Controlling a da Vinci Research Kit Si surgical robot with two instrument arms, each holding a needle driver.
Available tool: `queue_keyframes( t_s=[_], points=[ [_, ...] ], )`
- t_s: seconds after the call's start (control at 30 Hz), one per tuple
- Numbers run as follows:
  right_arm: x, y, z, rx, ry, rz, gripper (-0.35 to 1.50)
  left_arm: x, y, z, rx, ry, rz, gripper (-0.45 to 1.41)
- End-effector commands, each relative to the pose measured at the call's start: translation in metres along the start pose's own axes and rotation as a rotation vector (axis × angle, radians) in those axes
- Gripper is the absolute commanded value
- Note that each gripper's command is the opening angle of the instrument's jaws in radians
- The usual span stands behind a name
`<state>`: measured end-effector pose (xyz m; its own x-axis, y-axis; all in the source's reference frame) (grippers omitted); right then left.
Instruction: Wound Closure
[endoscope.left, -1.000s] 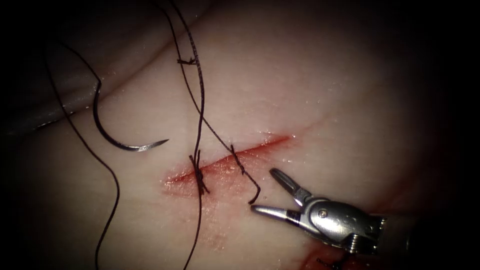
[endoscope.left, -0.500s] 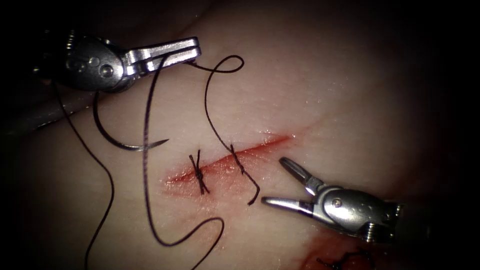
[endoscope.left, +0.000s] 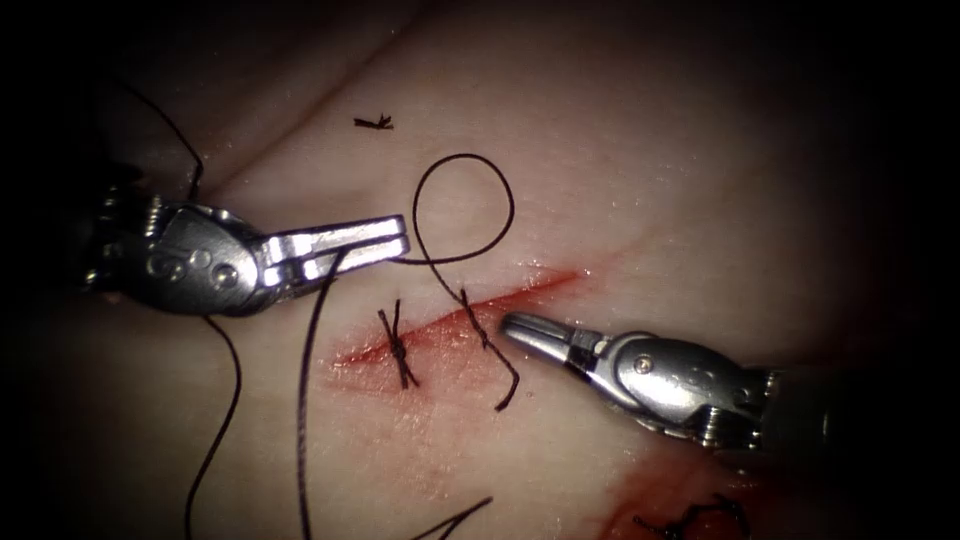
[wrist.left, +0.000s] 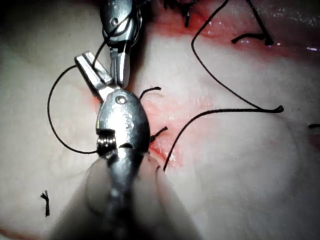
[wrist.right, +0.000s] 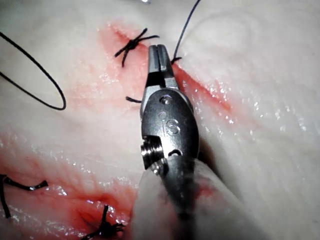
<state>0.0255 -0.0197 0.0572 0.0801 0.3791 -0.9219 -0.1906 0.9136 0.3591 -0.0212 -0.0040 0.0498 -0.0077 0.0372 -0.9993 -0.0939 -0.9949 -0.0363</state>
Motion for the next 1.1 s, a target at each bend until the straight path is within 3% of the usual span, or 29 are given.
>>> queue_keyframes(
  t_s=[0.03,0.23,0.47,0.73,1.1],
  points=[
    [-0.0007,0.0006,0.0017,0.0,0.023,0.007,-0.35,-0.0007,0.0008,0.0009,-0.015,0.004,-0.007,-0.45],
    [-0.0003,0.0034,0.0033,-0.009,0.088,0.045,-0.35,-0.0016,0.0025,0.0023,-0.041,0.004,-0.073,-0.45],
    [0.0,0.0045,0.0052,0.045,0.118,0.071,-0.35,-0.0038,0.0042,0.0032,-0.016,-0.094,-0.115,-0.45],
    [0.0027,0.0062,0.0055,0.239,0.198,0.115,-0.35,-0.008,0.0038,0.002,-0.003,-0.151,-0.107,-0.45],
    [0.0055,0.0071,0.005,0.394,0.306,0.165,-0.35,-0.0121,0.0032,0.0019,0.003,-0.159,-0.118,-0.45]
  ],
)
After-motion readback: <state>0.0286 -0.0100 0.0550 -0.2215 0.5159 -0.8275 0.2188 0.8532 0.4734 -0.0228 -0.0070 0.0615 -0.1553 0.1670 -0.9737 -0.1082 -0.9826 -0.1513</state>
